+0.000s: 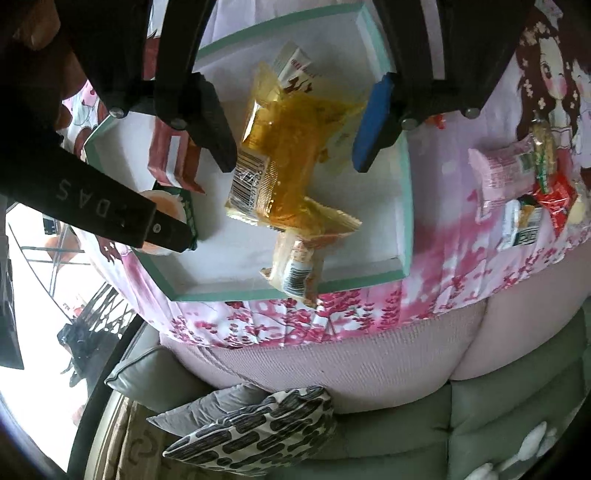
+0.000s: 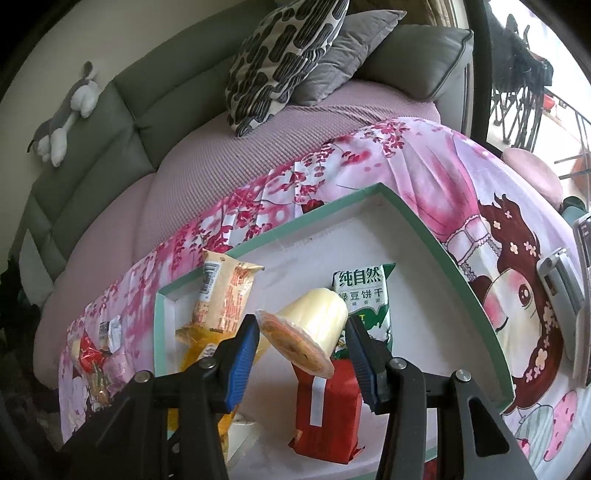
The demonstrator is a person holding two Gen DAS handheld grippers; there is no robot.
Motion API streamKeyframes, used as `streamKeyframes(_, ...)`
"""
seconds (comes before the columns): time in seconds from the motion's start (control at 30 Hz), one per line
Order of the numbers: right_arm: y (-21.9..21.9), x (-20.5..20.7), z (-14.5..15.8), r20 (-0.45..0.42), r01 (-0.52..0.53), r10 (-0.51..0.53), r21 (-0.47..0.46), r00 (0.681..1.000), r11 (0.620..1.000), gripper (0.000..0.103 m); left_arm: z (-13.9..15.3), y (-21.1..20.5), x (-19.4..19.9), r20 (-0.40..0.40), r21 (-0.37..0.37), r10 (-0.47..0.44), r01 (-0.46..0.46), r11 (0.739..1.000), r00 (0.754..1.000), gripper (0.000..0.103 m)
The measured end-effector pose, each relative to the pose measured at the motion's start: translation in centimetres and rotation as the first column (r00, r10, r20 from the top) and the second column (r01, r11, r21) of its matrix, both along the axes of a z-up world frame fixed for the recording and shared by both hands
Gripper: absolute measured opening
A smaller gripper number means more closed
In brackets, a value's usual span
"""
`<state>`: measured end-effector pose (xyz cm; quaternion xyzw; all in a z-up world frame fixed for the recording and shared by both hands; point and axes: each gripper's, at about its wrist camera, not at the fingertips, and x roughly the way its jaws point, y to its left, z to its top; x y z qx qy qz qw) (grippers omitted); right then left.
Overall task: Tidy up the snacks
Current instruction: 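Carry both snacks over the tray and open both tools to drop them, then move both tools back over the snack pile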
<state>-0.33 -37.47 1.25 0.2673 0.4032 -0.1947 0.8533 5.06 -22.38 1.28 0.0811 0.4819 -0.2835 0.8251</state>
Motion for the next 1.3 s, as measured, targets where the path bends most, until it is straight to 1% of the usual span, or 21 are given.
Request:
streamKeyframes(0.1,0.2,0.0,0.3,0.004,-0.005,0.005,-0.013,1.0,1.0,0.053,0.4,1.1,0.3,0.002,0.002,0.035,-0.035,0.999,0.999,0.067)
streamKeyframes(0.3,0.6,0.2,0.4,-0.006,-0.013,0.013,-0.022,1.0,1.0,0.054,0.8,4.2,1.8,-0.003,0.001,0.151,-0.151,0.989,0.989,0.07)
streamKeyframes(0.33,0.5,0.2,0.3,-0.01,-0.013,0.013,-0.021,1.0,1.0,0.058,0.8,4.7,2.1,-0.004,0.0,0.169,-0.169,0.986,0.986,0.071)
streamKeyframes(0.37,0.5,0.3,0.3,-0.016,-0.012,0.012,-0.022,1.0,1.0,0.066,0.8,5.3,2.4,-0.007,-0.001,0.193,-0.193,0.981,0.981,0.072)
streamKeyframes(0.4,0.6,0.3,0.2,-0.024,-0.013,0.013,-0.025,1.0,1.0,0.068,0.7,5.7,2.7,-0.011,-0.001,0.207,-0.207,0.978,0.978,0.075)
streamKeyframes(0.47,0.6,0.4,0.1,-0.033,-0.013,0.012,-0.029,0.999,0.999,0.071,0.5,6.9,3.4,-0.016,0.003,0.252,-0.252,0.968,0.968,0.082)
streamKeyframes(0.5,0.6,0.4,0.1,-0.035,-0.011,0.01,-0.027,0.999,1.0,0.072,0.3,7.8,3.7,-0.016,0.006,0.287,-0.287,0.958,0.958,0.085)
streamKeyframes(0.57,0.7,0.5,0.0,-0.043,-0.013,0.012,-0.031,0.999,0.999,0.078,0.1,9.1,4.3,-0.02,0.006,0.34,-0.34,0.94,0.94,0.086)
streamKeyframes(0.67,1.1,0.7,0.0,-0.051,-0.023,0.021,-0.049,0.999,0.999,0.079,-0.2,10.6,4.8,-0.02,0.011,0.392,-0.392,0.92,0.92,0.087)
streamKeyframes(0.7,1.2,0.7,0.0,-0.05,-0.028,0.025,-0.051,0.998,0.998,0.079,-0.2,10.8,4.7,-0.017,0.015,0.4,-0.4,0.916,0.916,0.09)
streamKeyframes(0.73,1.3,0.8,0.0,-0.05,-0.033,0.031,-0.053,0.998,0.998,0.082,-0.3,10.9,4.8,-0.014,0.017,0.404,-0.404,0.915,0.915,0.095)
streamKeyframes(0.77,1.5,0.9,0.0,-0.051,-0.039,0.036,-0.055,0.998,0.998,0.089,-0.3,11.1,4.8,-0.011,0.019,0.407,-0.407,0.913,0.913,0.095)
streamKeyframes(0.83,1.8,1.0,0.0,-0.052,-0.046,0.043,-0.063,0.998,0.997,0.1,-0.3,11.4,4.8,-0.006,0.021,0.413,-0.413,0.91,0.911,0.096)
streamKeyframes(1.1,2.9,1.4,0.3,-0.048,-0.074,0.07,-0.084,0.996,0.994,0.103,-0.1,12.3,4.9,-0.011,0.001,0.435,-0.435,0.901,0.9,0.097)
streamKeyframes(1.13,3.1,1.5,0.3,-0.049,-0.082,0.078,-0.087,0.996,0.993,0.103,-0.1,12.6,5.0,-0.014,0.0,0.442,-0.442,0.897,0.897,0.1)
streamKeyframes(1.3,4.3,2.0,0.5,-0.05,-0.111,0.106,-0.105,0.993,0.988,0.103,0.0,14.7,5.2,-0.015,-0.005,0.492,-0.492,0.87,0.87,0.101)
